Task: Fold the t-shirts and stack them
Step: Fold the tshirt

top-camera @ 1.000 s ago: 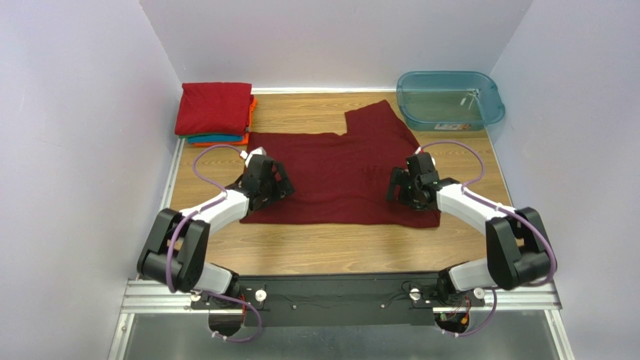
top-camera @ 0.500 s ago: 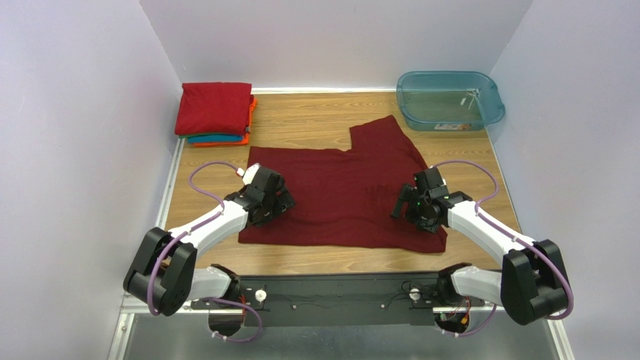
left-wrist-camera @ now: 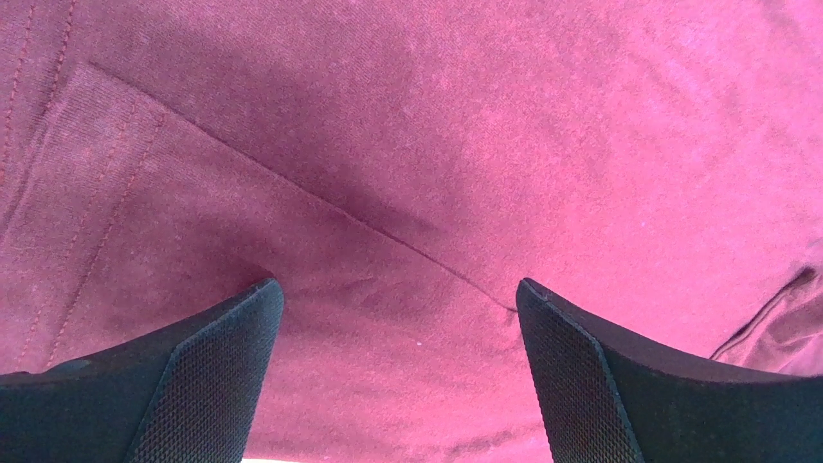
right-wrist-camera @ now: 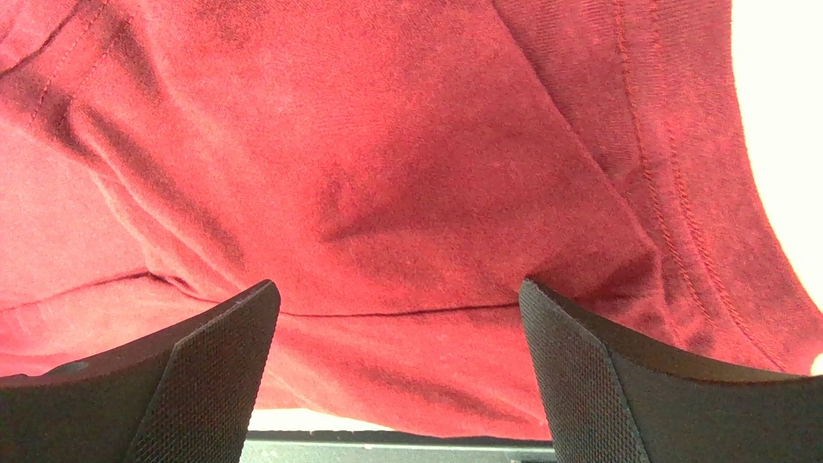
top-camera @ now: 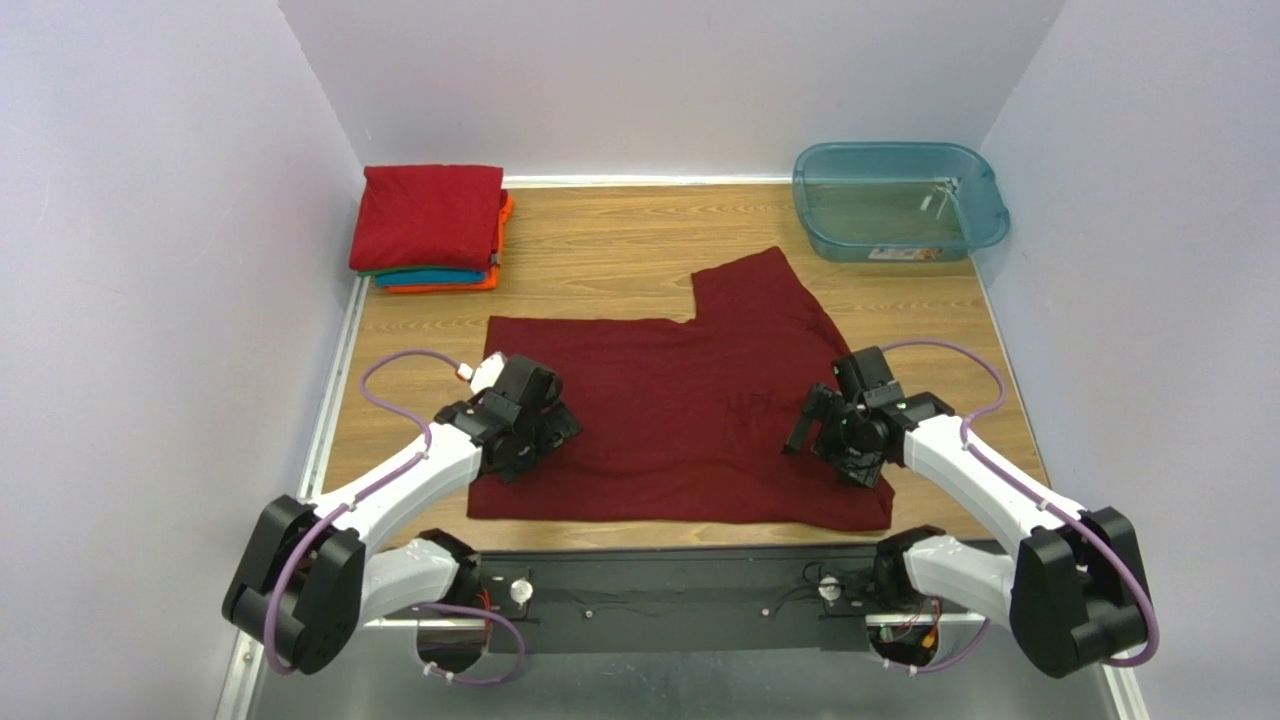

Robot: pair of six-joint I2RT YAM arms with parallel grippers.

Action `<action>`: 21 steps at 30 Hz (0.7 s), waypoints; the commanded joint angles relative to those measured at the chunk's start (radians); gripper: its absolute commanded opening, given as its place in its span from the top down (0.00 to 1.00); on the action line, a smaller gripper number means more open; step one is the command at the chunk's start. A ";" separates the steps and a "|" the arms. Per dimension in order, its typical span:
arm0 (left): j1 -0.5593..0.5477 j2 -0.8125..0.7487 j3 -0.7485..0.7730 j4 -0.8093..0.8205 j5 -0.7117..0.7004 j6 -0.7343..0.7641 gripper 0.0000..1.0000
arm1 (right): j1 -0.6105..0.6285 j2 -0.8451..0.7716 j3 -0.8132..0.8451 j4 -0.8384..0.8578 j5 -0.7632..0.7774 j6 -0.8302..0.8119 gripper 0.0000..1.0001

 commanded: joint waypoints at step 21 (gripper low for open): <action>0.255 0.051 0.389 0.178 -0.210 0.323 0.02 | 0.008 -0.080 0.383 0.057 0.131 -0.250 0.00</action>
